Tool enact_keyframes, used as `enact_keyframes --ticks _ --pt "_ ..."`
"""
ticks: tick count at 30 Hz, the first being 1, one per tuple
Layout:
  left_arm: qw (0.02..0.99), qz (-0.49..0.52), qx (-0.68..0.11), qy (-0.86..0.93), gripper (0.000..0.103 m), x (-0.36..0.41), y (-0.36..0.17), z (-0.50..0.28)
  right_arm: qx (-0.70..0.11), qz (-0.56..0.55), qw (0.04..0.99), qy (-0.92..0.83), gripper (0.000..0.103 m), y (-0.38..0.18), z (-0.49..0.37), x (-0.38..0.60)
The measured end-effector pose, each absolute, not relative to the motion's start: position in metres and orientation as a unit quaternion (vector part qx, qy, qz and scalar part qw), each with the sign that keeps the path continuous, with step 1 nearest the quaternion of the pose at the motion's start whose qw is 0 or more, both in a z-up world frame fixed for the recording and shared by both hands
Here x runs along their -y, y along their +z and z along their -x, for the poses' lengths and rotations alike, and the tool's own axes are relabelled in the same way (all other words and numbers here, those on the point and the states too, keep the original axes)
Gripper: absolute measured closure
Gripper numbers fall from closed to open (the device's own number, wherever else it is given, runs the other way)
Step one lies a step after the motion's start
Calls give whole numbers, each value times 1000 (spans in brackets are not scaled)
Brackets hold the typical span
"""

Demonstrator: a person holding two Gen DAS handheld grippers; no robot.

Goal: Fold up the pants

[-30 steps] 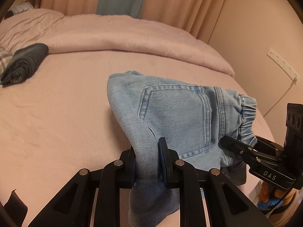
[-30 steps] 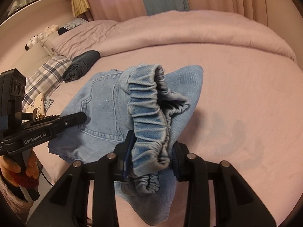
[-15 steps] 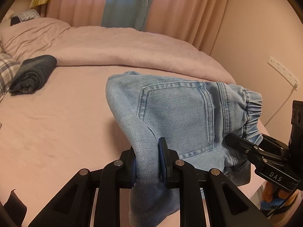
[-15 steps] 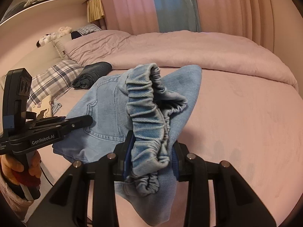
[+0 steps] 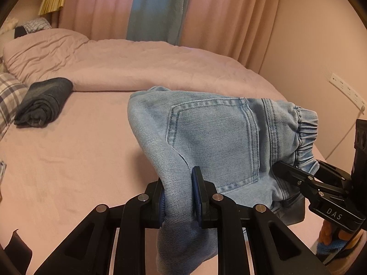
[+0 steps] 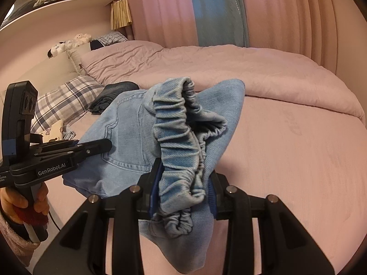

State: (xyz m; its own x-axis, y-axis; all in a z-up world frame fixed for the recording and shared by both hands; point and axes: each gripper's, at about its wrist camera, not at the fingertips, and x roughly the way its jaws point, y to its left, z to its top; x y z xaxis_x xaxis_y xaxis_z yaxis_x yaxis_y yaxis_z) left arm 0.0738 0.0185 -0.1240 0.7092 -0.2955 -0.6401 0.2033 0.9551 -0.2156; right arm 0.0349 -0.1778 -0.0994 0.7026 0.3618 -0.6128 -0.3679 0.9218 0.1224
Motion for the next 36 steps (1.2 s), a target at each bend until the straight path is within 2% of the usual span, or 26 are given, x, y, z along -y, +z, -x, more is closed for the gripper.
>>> enact_keyframes --ticks 19,36 --pt "920 69 -368 -114 85 -32 -130 -134 -338 14 918 208 68 -106 -103 159" --pt "906 74 -403 -103 85 -29 -159 -173 -373 6 906 201 68 -134 -150 152"
